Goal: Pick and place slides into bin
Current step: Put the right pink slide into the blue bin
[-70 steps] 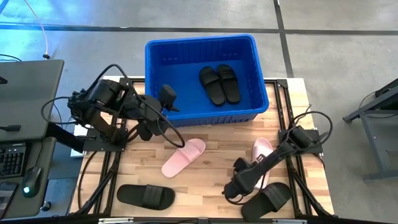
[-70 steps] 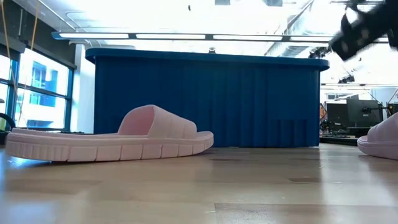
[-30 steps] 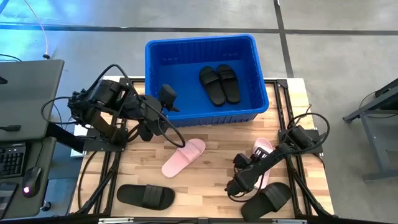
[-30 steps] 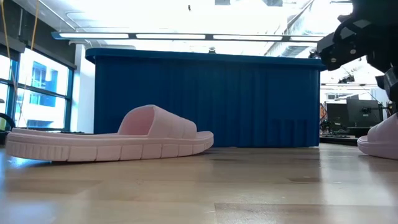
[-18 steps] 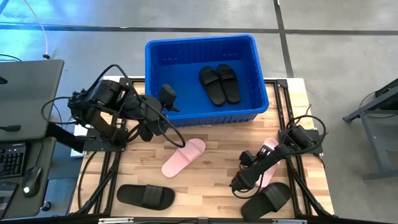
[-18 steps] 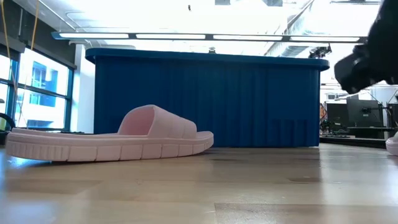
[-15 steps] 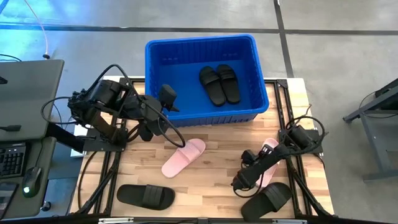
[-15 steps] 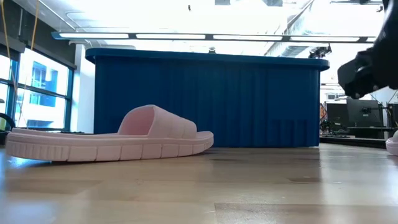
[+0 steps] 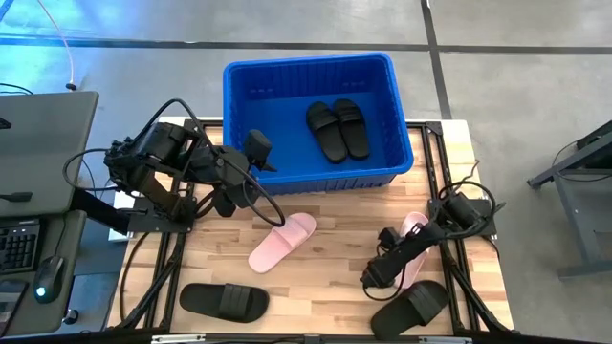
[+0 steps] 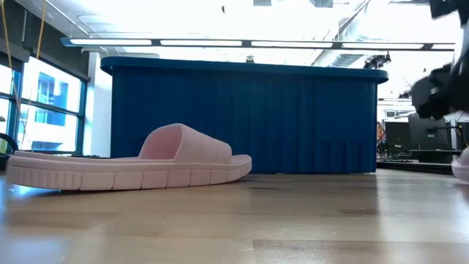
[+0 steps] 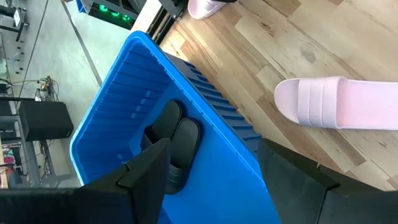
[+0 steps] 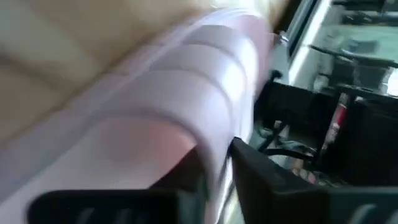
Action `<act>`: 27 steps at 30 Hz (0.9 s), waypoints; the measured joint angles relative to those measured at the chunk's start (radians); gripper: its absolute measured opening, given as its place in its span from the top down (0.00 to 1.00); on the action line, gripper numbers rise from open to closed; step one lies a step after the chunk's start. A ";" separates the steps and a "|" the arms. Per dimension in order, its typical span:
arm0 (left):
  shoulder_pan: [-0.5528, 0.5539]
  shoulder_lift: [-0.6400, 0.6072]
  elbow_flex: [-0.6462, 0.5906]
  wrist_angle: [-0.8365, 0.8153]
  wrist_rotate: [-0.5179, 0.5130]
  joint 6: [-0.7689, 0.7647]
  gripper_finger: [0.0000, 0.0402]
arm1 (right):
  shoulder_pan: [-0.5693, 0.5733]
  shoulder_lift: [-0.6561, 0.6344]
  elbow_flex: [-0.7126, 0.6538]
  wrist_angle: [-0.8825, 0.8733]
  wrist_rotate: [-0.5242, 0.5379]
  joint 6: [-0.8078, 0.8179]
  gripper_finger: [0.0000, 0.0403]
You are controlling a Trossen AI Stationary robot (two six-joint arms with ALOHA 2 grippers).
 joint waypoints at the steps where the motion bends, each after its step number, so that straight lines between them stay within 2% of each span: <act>1: 0.000 0.000 0.000 0.000 0.000 0.000 0.42 | 0.004 0.000 0.024 0.002 0.020 0.000 0.92; 3: 0.000 0.000 0.000 0.000 0.000 0.000 0.42 | 0.014 0.000 0.067 0.008 0.068 0.000 0.98; 8: 0.000 0.000 0.000 0.004 0.000 0.000 0.42 | 0.039 0.000 0.216 0.014 0.274 0.108 0.99; 13: 0.000 0.000 0.000 0.037 0.000 0.001 0.42 | 0.060 0.000 0.424 0.016 0.624 0.078 0.99; 17: 0.000 0.000 0.000 0.056 0.000 0.002 0.42 | 0.052 0.000 0.608 0.016 0.884 -0.141 1.00; 21: 0.000 0.000 0.000 0.063 0.000 -0.005 0.42 | 0.019 -0.002 0.772 0.016 1.158 -0.493 1.00; 24: 0.000 0.000 0.000 0.065 0.000 -0.005 0.42 | -0.030 -0.007 0.875 0.013 1.385 -0.731 1.00; 27: 0.000 -0.001 0.000 0.061 -0.014 -0.005 0.42 | -0.117 -0.021 0.972 0.013 1.523 -0.907 1.00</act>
